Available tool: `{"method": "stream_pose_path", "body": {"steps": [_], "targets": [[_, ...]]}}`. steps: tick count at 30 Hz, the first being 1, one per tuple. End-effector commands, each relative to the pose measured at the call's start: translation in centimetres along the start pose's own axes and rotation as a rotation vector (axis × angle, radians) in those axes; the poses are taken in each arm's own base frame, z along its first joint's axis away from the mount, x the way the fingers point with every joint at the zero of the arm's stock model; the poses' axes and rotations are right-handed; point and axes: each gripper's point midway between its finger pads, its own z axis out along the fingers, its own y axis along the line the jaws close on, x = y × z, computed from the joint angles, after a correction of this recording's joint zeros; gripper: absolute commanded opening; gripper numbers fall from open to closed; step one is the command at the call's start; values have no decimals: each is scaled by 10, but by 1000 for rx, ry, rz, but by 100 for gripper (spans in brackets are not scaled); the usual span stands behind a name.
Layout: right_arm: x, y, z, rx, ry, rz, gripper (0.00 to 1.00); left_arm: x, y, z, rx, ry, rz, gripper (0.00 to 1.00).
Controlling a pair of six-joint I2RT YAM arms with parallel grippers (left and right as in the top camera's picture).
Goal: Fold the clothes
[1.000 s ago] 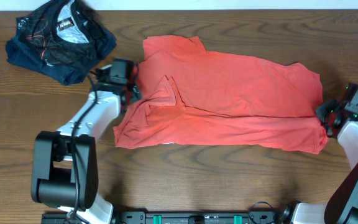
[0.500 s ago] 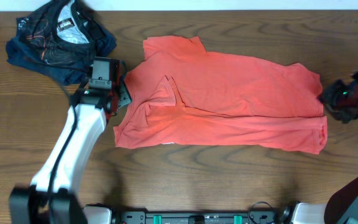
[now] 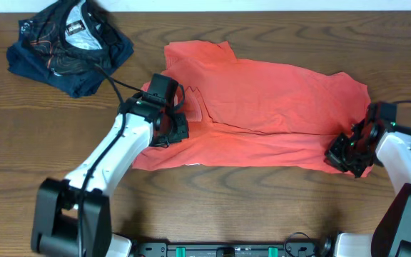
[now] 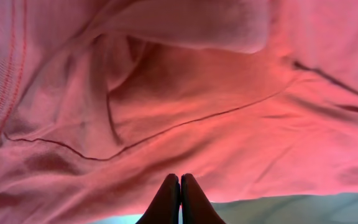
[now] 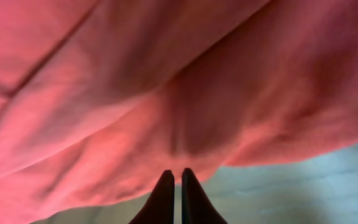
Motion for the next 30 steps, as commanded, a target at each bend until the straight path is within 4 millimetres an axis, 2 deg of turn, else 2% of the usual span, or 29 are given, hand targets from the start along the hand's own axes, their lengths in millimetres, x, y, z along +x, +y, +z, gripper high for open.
{"method": "stream_pose_path", "body": {"steps": [1,7,12,18,22,30], "targets": [[1,-6,8,9,-6,28,6,2,14,21,-44,58,-2,6],[2,-16,9,52,-14,112,5,13,34,52,-98,161,-46,6],[2,-29,8,126,-31,163,5,16,49,65,-135,196,-76,6],[5,-35,7,157,-23,177,4,9,76,64,-206,175,-128,6],[5,-47,6,218,-45,220,3,7,91,60,-213,181,-180,6],[4,-50,10,223,-61,235,4,13,115,55,-232,215,-262,6]]}}
